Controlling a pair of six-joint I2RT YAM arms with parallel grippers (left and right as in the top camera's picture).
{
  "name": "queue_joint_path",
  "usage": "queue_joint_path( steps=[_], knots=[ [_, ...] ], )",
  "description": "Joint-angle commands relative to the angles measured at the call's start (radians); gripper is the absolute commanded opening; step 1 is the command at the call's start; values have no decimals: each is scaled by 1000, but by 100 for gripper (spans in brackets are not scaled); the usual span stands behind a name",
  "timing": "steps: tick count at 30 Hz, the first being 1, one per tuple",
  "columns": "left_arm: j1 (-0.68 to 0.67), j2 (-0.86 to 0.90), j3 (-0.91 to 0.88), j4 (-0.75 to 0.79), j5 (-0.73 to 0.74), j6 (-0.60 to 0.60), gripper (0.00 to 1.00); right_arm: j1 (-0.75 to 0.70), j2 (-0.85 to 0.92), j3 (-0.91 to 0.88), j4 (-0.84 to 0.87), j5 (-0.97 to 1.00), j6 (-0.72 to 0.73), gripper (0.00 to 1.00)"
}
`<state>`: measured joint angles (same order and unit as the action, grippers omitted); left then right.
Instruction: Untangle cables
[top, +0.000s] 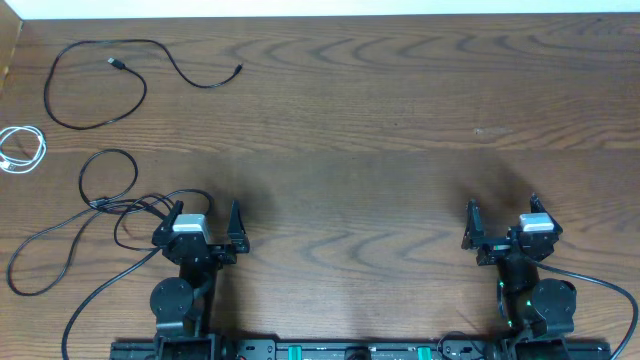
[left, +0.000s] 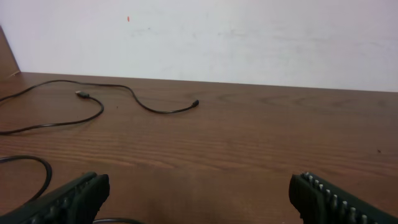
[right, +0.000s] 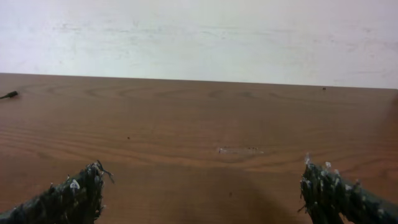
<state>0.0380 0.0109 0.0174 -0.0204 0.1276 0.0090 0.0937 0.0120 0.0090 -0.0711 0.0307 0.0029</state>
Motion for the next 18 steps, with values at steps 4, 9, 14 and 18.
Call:
queue_joint_path(
  steps=[4, 9, 14, 18],
  knots=[
    [-3, -7, -13, -42, 13, 21, 97, -7, -7, -3, 1, 37, -11, 99],
    [-3, -7, -13, -42, 13, 21, 97, -7, -7, -3, 1, 37, -11, 99],
    [-3, -7, -13, -42, 13, 21, 97, -7, -7, -3, 1, 37, -11, 99],
    [-3, -7, -13, -42, 13, 21, 97, -7, -7, -3, 1, 37, -11, 99]
  ],
)
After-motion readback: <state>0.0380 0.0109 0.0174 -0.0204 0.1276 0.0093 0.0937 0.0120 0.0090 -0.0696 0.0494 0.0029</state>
